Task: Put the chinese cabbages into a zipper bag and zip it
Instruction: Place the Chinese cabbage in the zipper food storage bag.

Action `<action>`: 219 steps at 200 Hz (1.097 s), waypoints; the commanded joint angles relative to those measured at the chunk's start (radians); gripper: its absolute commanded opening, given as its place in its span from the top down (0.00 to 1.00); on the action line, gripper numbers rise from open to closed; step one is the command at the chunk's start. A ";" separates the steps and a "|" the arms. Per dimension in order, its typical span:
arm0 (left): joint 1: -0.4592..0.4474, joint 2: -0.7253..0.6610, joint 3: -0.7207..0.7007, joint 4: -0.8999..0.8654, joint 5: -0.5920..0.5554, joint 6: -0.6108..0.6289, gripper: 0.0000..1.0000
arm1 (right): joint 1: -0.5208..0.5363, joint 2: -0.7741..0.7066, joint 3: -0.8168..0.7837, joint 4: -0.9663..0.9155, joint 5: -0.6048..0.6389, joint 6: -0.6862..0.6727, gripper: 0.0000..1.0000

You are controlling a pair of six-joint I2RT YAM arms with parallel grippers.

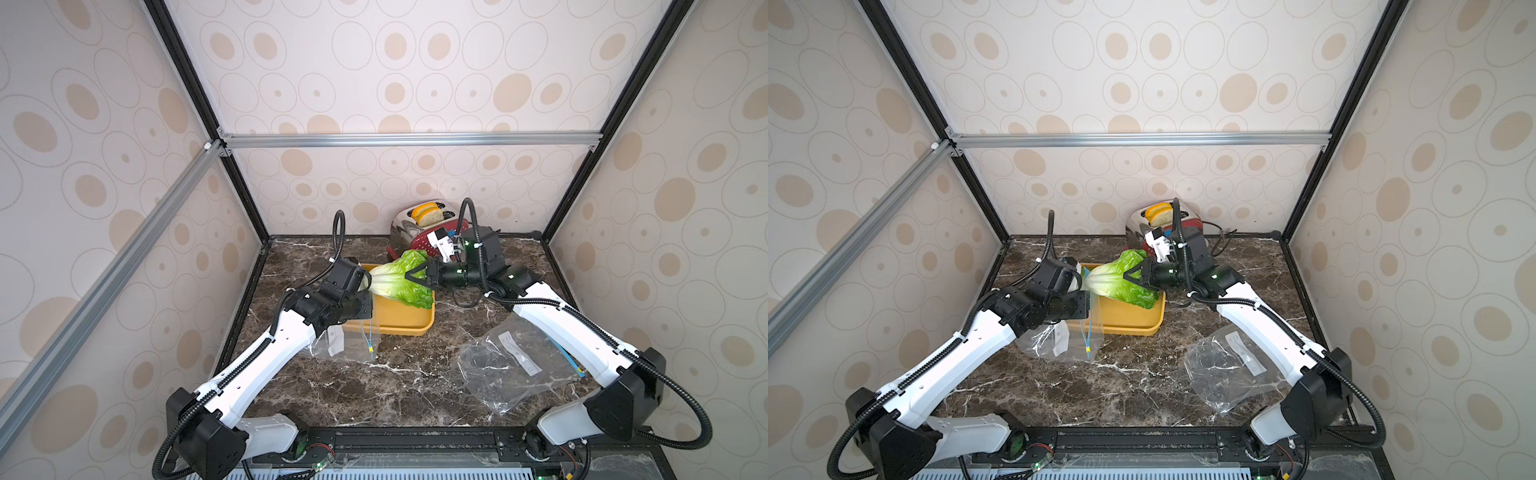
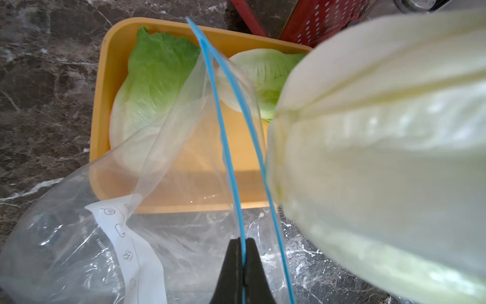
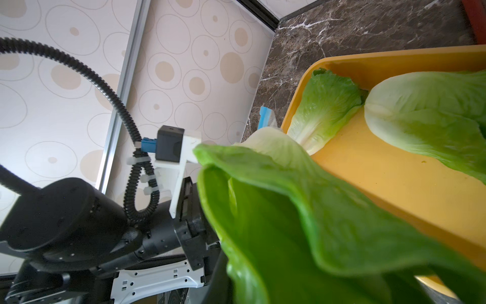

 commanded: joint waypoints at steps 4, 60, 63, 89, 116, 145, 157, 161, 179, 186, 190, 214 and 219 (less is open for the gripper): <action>0.007 -0.011 -0.022 0.062 0.038 -0.026 1.00 | 0.020 0.012 0.065 0.044 -0.005 0.032 0.98; 0.007 -0.032 -0.019 0.048 0.019 -0.019 1.00 | 0.067 0.072 0.124 -0.003 0.019 0.029 0.97; 0.007 -0.035 -0.017 0.044 0.014 -0.020 1.00 | 0.069 0.076 0.123 -0.009 0.019 0.027 0.97; 0.008 -0.055 -0.006 0.023 -0.009 -0.019 1.00 | 0.070 0.066 0.085 -0.026 0.059 0.012 0.97; 0.007 -0.062 0.033 -0.053 -0.089 -0.014 1.00 | 0.071 0.031 0.064 -0.112 0.123 -0.046 0.97; 0.007 -0.058 0.080 -0.114 -0.153 -0.011 1.00 | 0.070 0.005 0.048 -0.183 0.133 -0.095 0.98; 0.007 -0.056 0.092 -0.125 -0.159 -0.008 1.00 | 0.071 -0.001 0.056 -0.223 0.147 -0.124 0.98; 0.007 -0.058 0.096 -0.124 -0.159 -0.008 1.00 | 0.072 -0.003 0.060 -0.235 0.150 -0.133 0.98; 0.009 -0.070 0.097 -0.102 -0.150 -0.003 1.00 | 0.080 -0.005 0.082 -0.289 0.162 -0.167 0.98; 0.007 -0.075 0.096 -0.086 -0.137 0.003 1.00 | 0.089 -0.002 0.092 -0.305 0.162 -0.179 0.98; 0.007 -0.078 0.095 -0.072 -0.125 0.009 1.00 | 0.093 0.000 0.100 -0.312 0.159 -0.184 0.98; 0.007 -0.088 0.085 -0.024 -0.086 0.022 1.00 | 0.120 0.021 0.154 -0.332 0.110 -0.199 0.98; 0.007 -0.086 0.087 -0.021 -0.080 0.024 1.00 | 0.122 0.022 0.159 -0.327 0.100 -0.193 0.99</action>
